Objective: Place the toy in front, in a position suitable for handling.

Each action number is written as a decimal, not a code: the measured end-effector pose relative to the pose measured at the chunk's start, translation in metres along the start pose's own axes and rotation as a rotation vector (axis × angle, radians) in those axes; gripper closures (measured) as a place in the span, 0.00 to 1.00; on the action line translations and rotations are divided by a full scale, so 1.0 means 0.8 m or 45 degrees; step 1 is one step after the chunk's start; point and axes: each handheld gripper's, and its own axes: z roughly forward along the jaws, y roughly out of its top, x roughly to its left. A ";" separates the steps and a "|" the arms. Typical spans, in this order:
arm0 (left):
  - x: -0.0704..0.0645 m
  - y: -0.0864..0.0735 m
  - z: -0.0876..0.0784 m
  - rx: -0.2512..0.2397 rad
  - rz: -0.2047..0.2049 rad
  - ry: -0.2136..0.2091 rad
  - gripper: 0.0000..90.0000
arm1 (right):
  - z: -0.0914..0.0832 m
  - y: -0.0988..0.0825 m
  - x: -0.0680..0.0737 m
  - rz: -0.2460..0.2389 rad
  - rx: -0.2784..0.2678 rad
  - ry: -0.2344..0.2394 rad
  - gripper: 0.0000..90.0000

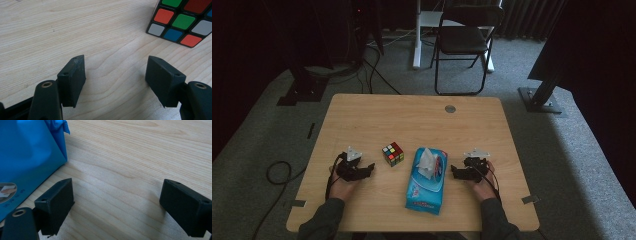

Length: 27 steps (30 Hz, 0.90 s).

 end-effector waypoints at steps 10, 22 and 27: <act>-0.002 0.000 0.000 0.002 0.009 -0.009 0.34 | -0.002 -0.001 0.001 -0.021 0.001 0.024 0.13; -0.020 0.008 -0.005 -0.043 0.041 -0.148 0.31 | -0.002 -0.002 0.001 -0.026 0.000 0.027 0.13; -0.046 0.027 -0.002 -0.091 0.114 -0.208 0.29 | -0.002 -0.002 0.001 -0.027 0.002 0.027 0.13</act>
